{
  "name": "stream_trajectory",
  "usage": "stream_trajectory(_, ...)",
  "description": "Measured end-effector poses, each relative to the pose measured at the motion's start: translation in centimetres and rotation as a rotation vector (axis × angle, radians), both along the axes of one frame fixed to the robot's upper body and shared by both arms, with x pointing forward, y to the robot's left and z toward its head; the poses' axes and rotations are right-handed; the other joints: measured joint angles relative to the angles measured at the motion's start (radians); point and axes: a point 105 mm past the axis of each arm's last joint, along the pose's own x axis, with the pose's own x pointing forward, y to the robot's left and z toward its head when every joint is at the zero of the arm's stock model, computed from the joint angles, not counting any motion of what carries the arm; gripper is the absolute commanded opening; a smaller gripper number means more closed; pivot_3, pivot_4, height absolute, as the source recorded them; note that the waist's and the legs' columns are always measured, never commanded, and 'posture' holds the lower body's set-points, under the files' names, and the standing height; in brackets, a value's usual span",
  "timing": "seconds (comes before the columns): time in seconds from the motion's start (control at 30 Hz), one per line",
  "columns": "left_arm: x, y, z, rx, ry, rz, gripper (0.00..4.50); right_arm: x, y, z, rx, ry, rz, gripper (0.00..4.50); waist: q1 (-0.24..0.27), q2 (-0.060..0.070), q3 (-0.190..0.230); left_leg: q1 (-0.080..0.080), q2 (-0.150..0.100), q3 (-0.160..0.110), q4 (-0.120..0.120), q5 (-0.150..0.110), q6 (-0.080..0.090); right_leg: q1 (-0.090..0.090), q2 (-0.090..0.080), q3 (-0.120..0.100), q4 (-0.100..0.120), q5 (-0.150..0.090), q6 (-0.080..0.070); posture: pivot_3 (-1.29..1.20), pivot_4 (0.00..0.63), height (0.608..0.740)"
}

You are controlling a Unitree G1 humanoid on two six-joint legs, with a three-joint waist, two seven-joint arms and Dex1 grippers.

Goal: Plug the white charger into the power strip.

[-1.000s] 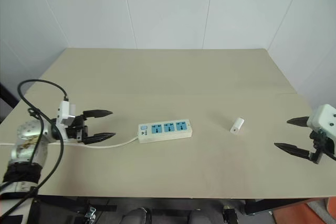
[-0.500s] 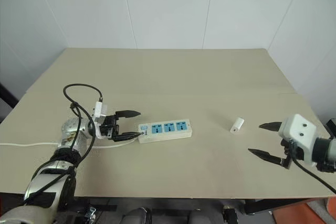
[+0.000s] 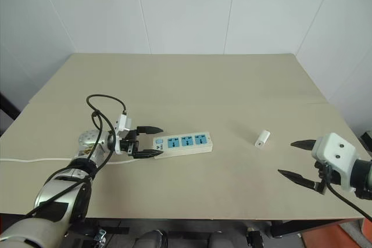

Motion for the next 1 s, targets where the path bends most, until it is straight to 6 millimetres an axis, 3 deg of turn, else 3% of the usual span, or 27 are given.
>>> stream_trajectory(0.37,0.1,-0.9,-1.8,0.055,0.044,0.025,4.48,-0.1,0.0,-0.2,0.002,-0.002,-0.011,4.50,0.000,0.000,0.000,0.000,0.000,0.000,0.000,0.000,0.000,0.000,0.000,0.000,0.000,0.000,0.000,0.00,0.150,0.740)
stream_trajectory(0.77,0.4,-1.3,-1.8,0.026,0.040,0.064,4.48,-0.1,-0.3,-0.3,-0.005,-0.009,-0.032,4.50,0.002,0.000,0.000,0.000,0.000,0.000,0.000,0.000,0.000,0.000,0.000,0.000,0.000,0.000,0.000,0.00,0.150,0.740)
stream_trajectory(0.93,0.3,-1.6,-1.8,0.005,0.041,0.049,3.30,-0.1,-0.3,-0.4,-0.013,-0.016,-0.038,4.50,0.001,0.000,0.000,0.000,0.000,0.000,0.000,0.000,0.000,0.000,0.000,0.000,0.000,0.000,0.000,0.00,0.150,0.740)
stream_trajectory(1.0,0.3,-1.6,-1.8,0.009,0.042,0.048,3.28,0.0,-0.4,-0.4,-0.022,-0.018,-0.041,4.50,0.001,0.000,0.000,0.001,0.000,0.000,0.000,0.000,0.000,0.001,0.000,0.000,0.000,0.000,0.000,0.00,0.150,0.740)
